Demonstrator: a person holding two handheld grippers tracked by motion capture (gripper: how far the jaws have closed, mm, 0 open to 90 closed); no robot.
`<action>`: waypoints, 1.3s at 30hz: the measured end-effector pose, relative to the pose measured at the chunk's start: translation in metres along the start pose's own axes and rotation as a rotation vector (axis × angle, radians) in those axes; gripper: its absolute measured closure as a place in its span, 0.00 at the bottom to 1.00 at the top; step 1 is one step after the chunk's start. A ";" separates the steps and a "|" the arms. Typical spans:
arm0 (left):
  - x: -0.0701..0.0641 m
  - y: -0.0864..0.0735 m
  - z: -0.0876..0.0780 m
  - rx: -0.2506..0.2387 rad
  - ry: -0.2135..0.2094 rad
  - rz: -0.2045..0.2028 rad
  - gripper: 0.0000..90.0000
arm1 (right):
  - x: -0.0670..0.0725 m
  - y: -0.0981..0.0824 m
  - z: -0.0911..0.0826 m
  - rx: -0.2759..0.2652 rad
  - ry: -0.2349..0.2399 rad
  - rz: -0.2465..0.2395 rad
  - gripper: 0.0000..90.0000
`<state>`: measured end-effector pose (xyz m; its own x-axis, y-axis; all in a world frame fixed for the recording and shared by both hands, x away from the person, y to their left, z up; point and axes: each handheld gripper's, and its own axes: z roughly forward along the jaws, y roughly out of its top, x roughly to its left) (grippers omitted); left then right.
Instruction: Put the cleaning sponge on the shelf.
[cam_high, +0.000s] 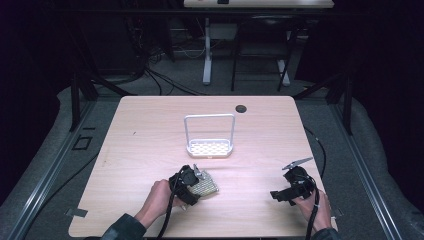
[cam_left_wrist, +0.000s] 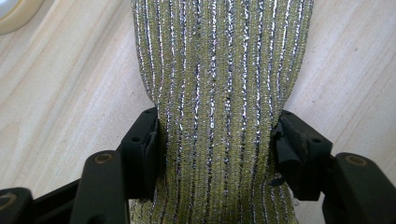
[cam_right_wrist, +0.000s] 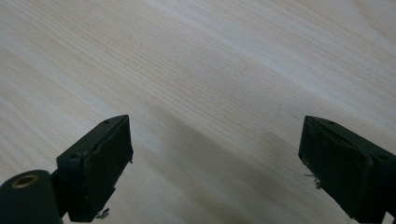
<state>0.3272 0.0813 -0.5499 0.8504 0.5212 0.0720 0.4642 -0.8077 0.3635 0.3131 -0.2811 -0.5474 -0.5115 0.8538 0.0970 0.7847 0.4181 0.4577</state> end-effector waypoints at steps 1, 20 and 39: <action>0.000 0.000 0.000 -0.005 0.001 -0.004 0.45 | 0.000 0.000 0.000 -0.008 0.004 0.008 0.11; 0.004 0.001 -0.009 -0.054 0.020 -0.057 0.45 | -0.001 0.000 -0.001 -0.010 0.002 0.023 0.11; 0.026 0.011 -0.025 -0.159 0.041 -0.170 0.45 | -0.001 0.000 0.000 -0.015 0.001 0.021 0.11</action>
<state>0.3484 0.0923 -0.5211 0.7511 0.6593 0.0339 0.5521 -0.6555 0.5153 0.3135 -0.2819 -0.5475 -0.4957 0.8618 0.1076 0.7899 0.3958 0.4684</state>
